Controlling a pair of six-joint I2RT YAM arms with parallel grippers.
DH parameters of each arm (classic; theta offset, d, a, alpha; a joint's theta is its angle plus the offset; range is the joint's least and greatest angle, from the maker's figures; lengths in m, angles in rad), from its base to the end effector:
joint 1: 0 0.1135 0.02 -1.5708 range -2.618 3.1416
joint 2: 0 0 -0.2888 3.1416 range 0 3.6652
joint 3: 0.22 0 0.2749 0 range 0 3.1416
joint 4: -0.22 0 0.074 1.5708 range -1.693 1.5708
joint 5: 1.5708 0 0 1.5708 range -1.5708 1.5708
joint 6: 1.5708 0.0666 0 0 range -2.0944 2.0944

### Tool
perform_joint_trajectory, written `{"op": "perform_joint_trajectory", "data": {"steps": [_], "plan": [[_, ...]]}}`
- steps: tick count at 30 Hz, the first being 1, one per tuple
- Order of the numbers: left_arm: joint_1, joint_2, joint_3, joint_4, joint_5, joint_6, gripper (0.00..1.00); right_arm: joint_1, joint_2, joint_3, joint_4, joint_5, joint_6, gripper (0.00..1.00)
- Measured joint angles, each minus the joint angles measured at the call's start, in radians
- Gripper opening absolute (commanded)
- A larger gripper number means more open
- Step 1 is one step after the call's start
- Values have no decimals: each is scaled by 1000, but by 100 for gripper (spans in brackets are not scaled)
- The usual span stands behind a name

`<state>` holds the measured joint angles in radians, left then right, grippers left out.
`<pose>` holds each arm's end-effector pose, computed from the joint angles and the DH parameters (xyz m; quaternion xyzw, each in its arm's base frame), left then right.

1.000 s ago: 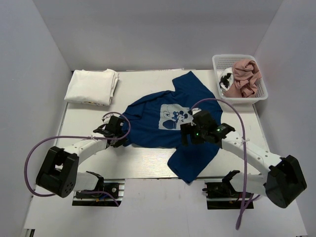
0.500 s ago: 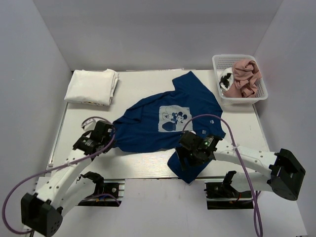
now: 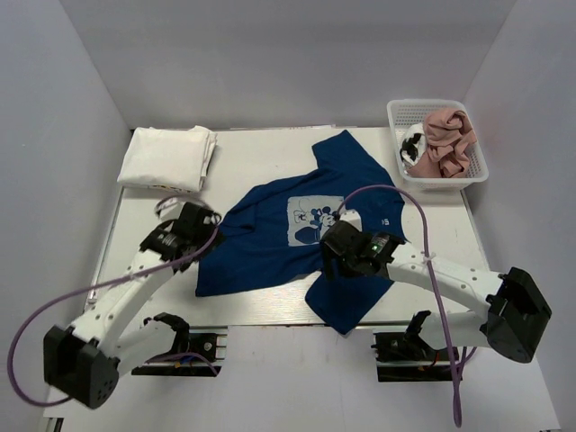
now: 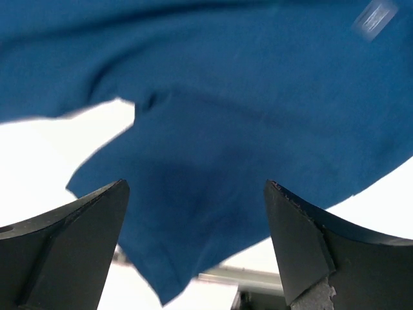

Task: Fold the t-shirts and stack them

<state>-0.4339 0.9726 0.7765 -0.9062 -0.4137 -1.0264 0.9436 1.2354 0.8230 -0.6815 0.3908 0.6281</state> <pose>0.1865 -0.0569 0.2383 -0.3235 0.8966 -0.0027 0.3025 0.1714 0.1932 0.2132 -0.1044 0.9486 0.0306 0.2972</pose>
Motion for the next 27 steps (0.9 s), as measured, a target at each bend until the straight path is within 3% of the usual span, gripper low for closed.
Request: {"op": "perform_joint_trajectory", "data": {"steps": [4,8,11,19,23,27], "plan": [[1,288,148,181,31,194,98,-73,34,0,89,26,-39,90],[7,648,373,267,18,304,85,-173,106,0,196,-5,-67,90],[11,803,447,293,-3,364,80,-240,199,13,245,-61,-90,90],[45,873,455,318,-1,489,77,-328,294,66,283,-161,-142,90],[73,875,455,372,19,535,60,-355,303,66,294,-196,-143,90],[103,896,455,429,69,573,55,-375,314,66,292,-214,-142,90]]}}
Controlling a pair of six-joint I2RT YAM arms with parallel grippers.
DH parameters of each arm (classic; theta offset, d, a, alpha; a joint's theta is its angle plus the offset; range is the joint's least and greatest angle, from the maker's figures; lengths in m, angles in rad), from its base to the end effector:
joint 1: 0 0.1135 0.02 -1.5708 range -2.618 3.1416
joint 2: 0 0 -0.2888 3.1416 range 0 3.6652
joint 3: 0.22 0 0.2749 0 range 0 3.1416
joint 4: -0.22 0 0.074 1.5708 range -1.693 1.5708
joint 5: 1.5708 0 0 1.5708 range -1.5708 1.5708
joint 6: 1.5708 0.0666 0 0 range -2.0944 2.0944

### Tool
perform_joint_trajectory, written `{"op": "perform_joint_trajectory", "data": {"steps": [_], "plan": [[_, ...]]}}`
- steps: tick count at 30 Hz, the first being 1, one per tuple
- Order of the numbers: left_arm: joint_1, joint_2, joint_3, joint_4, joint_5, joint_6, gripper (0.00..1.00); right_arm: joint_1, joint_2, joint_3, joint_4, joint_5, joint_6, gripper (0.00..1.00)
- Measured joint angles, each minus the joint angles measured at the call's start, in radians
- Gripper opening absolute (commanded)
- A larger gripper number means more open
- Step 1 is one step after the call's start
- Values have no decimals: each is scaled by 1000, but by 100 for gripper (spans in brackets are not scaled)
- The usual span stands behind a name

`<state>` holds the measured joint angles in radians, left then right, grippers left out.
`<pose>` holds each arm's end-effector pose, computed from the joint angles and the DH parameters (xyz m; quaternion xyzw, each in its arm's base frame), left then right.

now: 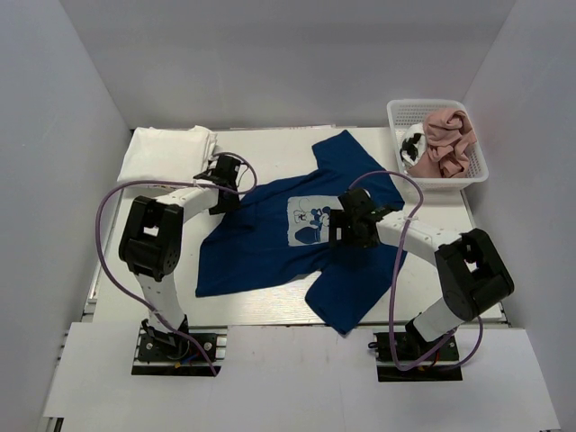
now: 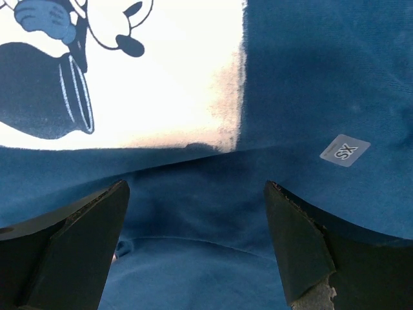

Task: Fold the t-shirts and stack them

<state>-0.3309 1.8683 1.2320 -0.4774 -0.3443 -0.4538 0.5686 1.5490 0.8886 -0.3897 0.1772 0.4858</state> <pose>0.4011 -0.1140 0.1558 -0.0977 0.9554 0.0688 0.2700 0.2859 0.1688 0.1640 -0.0171 0.9626 0.0551 0.2646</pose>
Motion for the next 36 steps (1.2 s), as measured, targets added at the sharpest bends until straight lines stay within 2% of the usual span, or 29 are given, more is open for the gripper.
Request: {"op": "perform_joint_trajectory", "data": {"steps": [3,4,5,6,7,15,20,24,27,29,31,32,34,35,36], "plan": [[17,27,-1,24,47,20,45,-13,0,0,0,-3,0,90],[21,33,-3,35,67,27,30,-15,0,0,0,-5,0,90],[25,34,-7,57,100,46,9,-18,0,0,0,-5,0,90],[26,34,-9,64,108,40,9,-20,0,0,0,-5,0,90],[26,34,-14,81,129,50,0,-23,0,0,0,-5,0,90],[35,33,-17,105,167,55,0,-35,0,0,2,-4,0,90],[35,33,22,92,100,101,0,-39,0,-2,2,12,-4,90],[35,38,145,98,41,191,0,-42,0,-2,2,30,-12,90],[35,102,317,122,-32,255,0,-52,3,-2,2,35,-19,90],[35,201,476,132,-111,282,0,-59,15,2,1,39,-24,90],[38,357,706,126,-199,298,63,-66,35,14,-3,44,-27,90],[42,459,863,54,-233,306,99,-70,48,24,-4,47,-29,90],[55,696,1215,-33,-288,303,100,-77,65,47,-6,48,-37,90],[62,759,1285,-37,-301,306,100,-79,68,56,-6,48,-43,90],[69,777,1273,-47,-307,308,100,-80,69,66,-6,48,-49,90]]}}
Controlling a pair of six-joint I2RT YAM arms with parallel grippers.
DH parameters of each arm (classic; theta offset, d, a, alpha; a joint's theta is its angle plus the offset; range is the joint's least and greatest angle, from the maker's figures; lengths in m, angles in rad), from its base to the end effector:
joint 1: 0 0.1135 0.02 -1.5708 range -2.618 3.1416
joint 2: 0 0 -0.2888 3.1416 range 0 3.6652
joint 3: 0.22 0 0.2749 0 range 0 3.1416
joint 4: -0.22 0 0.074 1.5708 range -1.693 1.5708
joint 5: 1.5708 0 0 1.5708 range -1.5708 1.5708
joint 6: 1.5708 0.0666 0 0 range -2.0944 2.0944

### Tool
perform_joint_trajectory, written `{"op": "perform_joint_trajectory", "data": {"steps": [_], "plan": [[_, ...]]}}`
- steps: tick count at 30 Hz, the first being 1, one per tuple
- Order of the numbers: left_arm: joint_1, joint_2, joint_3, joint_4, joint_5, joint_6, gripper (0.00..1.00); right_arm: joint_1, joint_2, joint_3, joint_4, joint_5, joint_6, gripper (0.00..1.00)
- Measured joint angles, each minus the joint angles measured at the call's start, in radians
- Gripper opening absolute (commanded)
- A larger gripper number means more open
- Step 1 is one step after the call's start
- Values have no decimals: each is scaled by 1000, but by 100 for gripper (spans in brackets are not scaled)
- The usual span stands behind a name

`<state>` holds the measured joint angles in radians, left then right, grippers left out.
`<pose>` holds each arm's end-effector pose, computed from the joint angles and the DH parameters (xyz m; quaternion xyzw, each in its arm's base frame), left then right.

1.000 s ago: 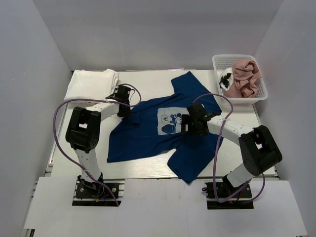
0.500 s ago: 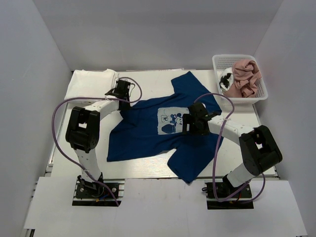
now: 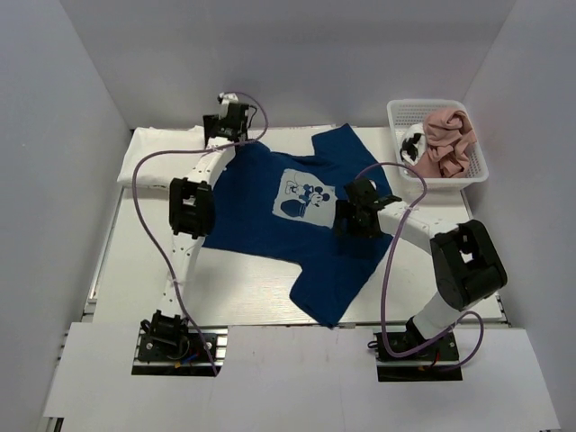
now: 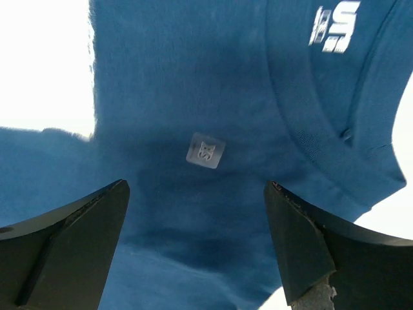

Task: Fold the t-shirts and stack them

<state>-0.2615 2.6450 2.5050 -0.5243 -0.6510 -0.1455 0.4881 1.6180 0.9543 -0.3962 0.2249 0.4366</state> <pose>0.6363 -0.1285 0.1948 -0.0904 0.8585 0.1977 0.4644 0.3160 0.1509 0.1628 0.0036 0.9618 0.0148 0.2732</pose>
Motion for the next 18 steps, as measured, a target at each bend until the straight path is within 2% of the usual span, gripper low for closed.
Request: {"op": "perform_joint_trajectory", "data": {"steps": [4,6,13,18], "plan": [[22,-169,-428,71,83,3,100,-3,-7,28,8,2,-11,90],[24,-261,-549,82,134,-1,100,-4,-20,28,6,2,-15,90],[-3,-443,-534,49,293,-51,100,-8,-28,27,14,-44,-5,90],[-16,-536,-711,54,386,-90,100,-9,-68,-48,53,-79,4,90]]}}
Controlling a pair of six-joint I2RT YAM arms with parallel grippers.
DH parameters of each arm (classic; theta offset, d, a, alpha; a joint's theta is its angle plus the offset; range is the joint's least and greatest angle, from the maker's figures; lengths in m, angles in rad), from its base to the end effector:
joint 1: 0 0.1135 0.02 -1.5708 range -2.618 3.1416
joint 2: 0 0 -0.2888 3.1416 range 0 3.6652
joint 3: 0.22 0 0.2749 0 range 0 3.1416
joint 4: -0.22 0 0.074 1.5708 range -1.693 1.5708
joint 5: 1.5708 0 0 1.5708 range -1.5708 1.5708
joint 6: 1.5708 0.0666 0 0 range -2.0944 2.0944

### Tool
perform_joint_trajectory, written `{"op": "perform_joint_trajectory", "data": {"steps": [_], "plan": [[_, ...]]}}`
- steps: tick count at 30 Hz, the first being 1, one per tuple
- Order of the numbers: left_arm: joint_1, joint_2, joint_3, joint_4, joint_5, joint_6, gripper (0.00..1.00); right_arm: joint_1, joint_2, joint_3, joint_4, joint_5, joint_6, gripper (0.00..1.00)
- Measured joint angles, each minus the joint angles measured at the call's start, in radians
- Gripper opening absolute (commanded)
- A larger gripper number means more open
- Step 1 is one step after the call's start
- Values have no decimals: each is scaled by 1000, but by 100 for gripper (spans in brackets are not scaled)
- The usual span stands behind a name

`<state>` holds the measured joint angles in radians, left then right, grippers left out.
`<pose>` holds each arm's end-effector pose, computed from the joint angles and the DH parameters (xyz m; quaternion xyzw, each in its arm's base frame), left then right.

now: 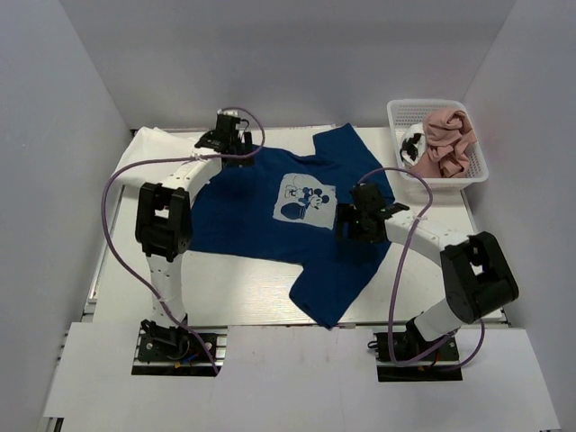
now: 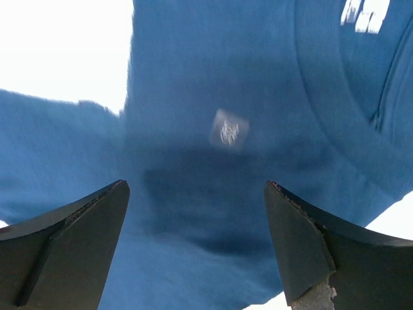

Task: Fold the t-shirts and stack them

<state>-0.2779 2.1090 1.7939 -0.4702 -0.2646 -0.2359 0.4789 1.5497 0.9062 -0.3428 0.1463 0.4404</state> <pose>0.5236 -0.1313 0.2376 -0.0312 0.9166 0.0215 0.3979 0.3077 0.1488 0.1726 0.0027 0.9553 0.0647 0.2886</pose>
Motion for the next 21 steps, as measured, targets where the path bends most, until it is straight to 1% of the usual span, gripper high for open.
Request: {"op": "perform_joint_trajectory", "data": {"steps": [6,10,14,18,21], "plan": [[0,-40,-273,13,116,-39,100,0,-87,-119,28,-44,6,90],[-6,-124,-431,32,155,-72,100,-1,-90,-164,48,-64,21,90],[-9,-212,-531,51,174,-107,100,-13,-90,-167,61,-70,40,90],[-14,-230,-591,76,193,-141,100,-45,-95,-171,66,-71,69,90],[-18,-277,-654,106,227,-174,100,-93,-113,-185,60,-60,76,90]]}}
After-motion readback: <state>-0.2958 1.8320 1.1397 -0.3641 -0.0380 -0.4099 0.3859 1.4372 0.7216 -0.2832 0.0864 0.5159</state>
